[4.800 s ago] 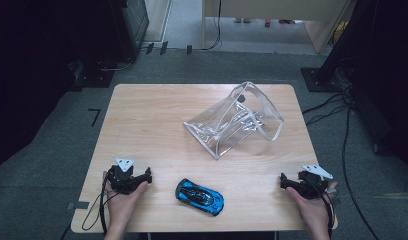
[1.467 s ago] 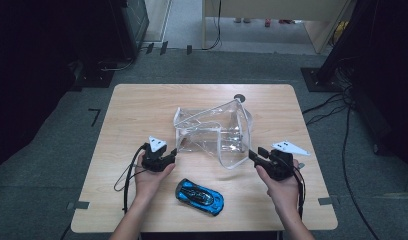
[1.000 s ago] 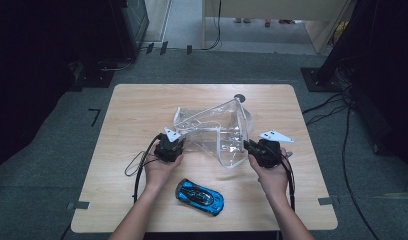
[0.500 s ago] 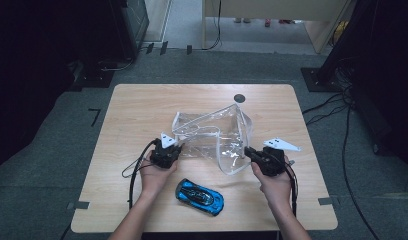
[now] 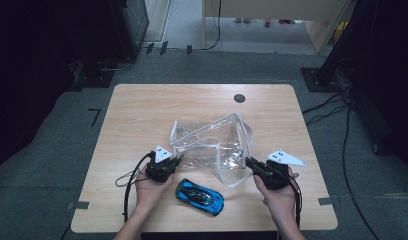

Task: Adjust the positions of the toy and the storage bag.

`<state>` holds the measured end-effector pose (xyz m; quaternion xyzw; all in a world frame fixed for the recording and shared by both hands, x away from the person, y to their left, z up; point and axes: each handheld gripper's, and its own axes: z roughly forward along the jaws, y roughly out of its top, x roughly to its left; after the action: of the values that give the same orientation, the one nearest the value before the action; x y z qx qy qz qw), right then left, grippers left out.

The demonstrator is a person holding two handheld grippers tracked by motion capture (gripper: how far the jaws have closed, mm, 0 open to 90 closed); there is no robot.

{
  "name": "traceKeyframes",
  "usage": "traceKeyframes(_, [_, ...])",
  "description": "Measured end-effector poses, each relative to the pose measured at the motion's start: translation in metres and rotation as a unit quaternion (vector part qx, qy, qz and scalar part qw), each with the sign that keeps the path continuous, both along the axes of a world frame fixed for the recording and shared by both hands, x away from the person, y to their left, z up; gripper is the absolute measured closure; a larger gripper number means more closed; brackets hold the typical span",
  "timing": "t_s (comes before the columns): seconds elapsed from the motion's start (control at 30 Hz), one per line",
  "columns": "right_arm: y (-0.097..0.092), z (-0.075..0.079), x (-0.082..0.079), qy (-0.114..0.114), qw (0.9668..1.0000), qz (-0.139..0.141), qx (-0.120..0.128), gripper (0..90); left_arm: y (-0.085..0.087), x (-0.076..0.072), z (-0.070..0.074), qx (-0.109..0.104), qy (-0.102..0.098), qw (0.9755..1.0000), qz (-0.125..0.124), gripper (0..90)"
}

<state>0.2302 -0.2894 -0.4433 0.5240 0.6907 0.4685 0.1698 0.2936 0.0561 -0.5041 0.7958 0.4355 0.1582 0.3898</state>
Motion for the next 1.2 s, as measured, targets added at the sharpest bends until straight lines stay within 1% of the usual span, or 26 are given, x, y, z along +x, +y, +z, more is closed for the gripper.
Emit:
traceKeyframes(0.07, [-0.001, 0.0, 0.0, -0.001, 1.0, -0.001, 0.001, 83.4, 0.0, 0.0, -0.001, -0.002, 0.0, 1.0, 0.003, 85.1])
traceKeyframes(0.1, [-0.003, 0.0, 0.001, -0.004, 0.9999, 0.003, 0.011, 71.6, 0.002, 0.0, -0.001, -0.009, 0.005, 0.9997, 0.023, 75.8])
traceKeyframes(0.13, [-0.003, 0.0, 0.001, -0.004, 0.9999, 0.003, 0.011, 71.6, 0.002, 0.0, -0.001, -0.009, 0.005, 0.9997, 0.023, 68.5])
traceKeyframes(0.17, [-0.004, 0.001, 0.002, -0.004, 0.9998, 0.009, 0.017, 66.5, 0.003, 0.0, 0.0, -0.011, 0.006, 0.9995, 0.031, 68.5])
traceKeyframes(0.2, [-0.006, 0.003, 0.001, -0.012, 0.9995, 0.021, 0.02, 56.5, 0.005, 0.0, 0.0, -0.017, 0.008, 0.9992, 0.035, 57.5])
traceKeyframes(0.27, [-0.008, 0.006, -0.003, -0.029, 0.9991, 0.028, 0.011, 45.0, 0.013, -0.006, 0.001, -0.03, 0.004, 0.9993, 0.023, 52.9])
traceKeyframes(0.37, [-0.012, 0.008, -0.011, -0.047, 0.9979, 0.044, -0.005, 26.8, 0.02, -0.013, 0.001, -0.04, 0.008, 0.9991, 0.015, 46.1])
traceKeyframes(0.4, [-0.013, 0.008, -0.015, -0.052, 0.9978, 0.042, -0.009, 24.2, 0.02, -0.013, 0.001, -0.04, 0.008, 0.9991, 0.015, 44.4])
traceKeyframes(0.43, [-0.013, 0.008, -0.015, -0.052, 0.9978, 0.042, -0.009, 24.2, 0.023, -0.016, 0.001, -0.045, 0.009, 0.9988, 0.013, 44.4])
traceKeyframes(0.5, [-0.023, 0.006, -0.024, -0.056, 0.9975, 0.044, -0.001, 19.9, 0.03, -0.02, 0.003, -0.061, 0.011, 0.998, 0.016, 40.0])
traceKeyframes(0.53, [-0.023, 0.006, -0.024, -0.056, 0.9975, 0.044, -0.001, 19.9, 0.034, -0.023, 0.004, -0.062, 0.01, 0.9979, 0.018, 40.0])
traceKeyframes(0.57, [-0.031, 0.004, -0.033, -0.061, 0.9972, 0.043, -0.006, 17.8, 0.037, -0.026, 0.005, -0.059, 0.007, 0.9979, 0.024, 35.1])
traceKeyframes(0.67, [-0.038, 0.002, -0.041, -0.065, 0.9968, 0.047, -0.006, 17.1, 0.047, -0.035, 0.004, -0.043, 0.006, 0.9984, 0.035, 31.0])
traceKeyframes(0.73, [-0.045, -0.003, -0.049, -0.061, 0.9964, 0.058, -0.004, 16.2, 0.055, -0.042, 0.002, -0.043, 0.011, 0.9981, 0.043, 29.2])
traceKeyframes(0.77, [-0.05, -0.012, -0.057, -0.058, 0.9961, 0.067, -0.005, 16.4, 0.061, -0.047, 0.001, -0.039, 0.015, 0.998, 0.046, 28.5])
traceKeyframes(0.83, [-0.053, -0.021, -0.064, -0.053, 0.9955, 0.078, 0.0, 18.6, 0.064, -0.05, 0.0, -0.035, 0.018, 0.9981, 0.048, 27.2])
traceKeyframes(0.87, [-0.053, -0.021, -0.064, -0.053, 0.9955, 0.078, 0.0, 18.6, 0.067, -0.054, -0.001, -0.035, 0.02, 0.998, 0.048, 27.2])
traceKeyframes(0.9, [-0.054, -0.03, -0.068, -0.042, 0.9951, 0.089, 0.01, 22.2, 0.07, -0.057, -0.002, -0.039, 0.024, 0.9978, 0.048, 27.0])
traceKeyframes(0.97, [-0.053, -0.034, -0.07, -0.037, 0.9946, 0.096, 0.01, 23.0, 0.075, -0.064, -0.003, -0.049, 0.033, 0.9973, 0.045, 27.0])
traceKeyframes(1.0, [-0.051, -0.038, -0.071, -0.033, 0.9939, 0.105, 0.01, 23.0, 0.077, -0.068, -0.003, -0.048, 0.033, 0.9973, 0.043, 27.2])
traceKeyframes(1.03, [-0.043, -0.046, -0.072, -0.036, 0.9922, 0.119, 0.009, 23.8, 0.08, -0.073, -0.004, -0.043, 0.032, 0.9978, 0.04, 28.2])
traceKeyframes(1.07, [-0.043, -0.046, -0.072, -0.036, 0.9922, 0.119, 0.009, 23.8, 0.08, -0.073, -0.004, -0.043, 0.032, 0.9978, 0.04, 28.3])
traceKeyframes(1.1, [-0.037, -0.05, -0.072, -0.041, 0.9906, 0.131, 0.0, 25.1, 0.081, -0.075, -0.005, -0.04, 0.032, 0.9978, 0.042, 28.3])
traceKeyframes(1.13, [-0.022, -0.055, -0.074, -0.055, 0.9858, 0.156, -0.027, 25.5, 0.082, -0.075, -0.006, -0.034, 0.032, 0.998, 0.042, 28.3])
traceKeyframes(1.17, [-0.022, -0.055, -0.074, -0.055, 0.9858, 0.156, -0.027, 25.4, 0.083, -0.075, -0.007, -0.029, 0.032, 0.998, 0.045, 28.3])
traceKeyframes(1.2, [-0.014, -0.057, -0.075, -0.056, 0.9825, 0.174, -0.034, 25.1, 0.084, -0.074, -0.007, -0.028, 0.033, 0.9979, 0.049, 28.3])
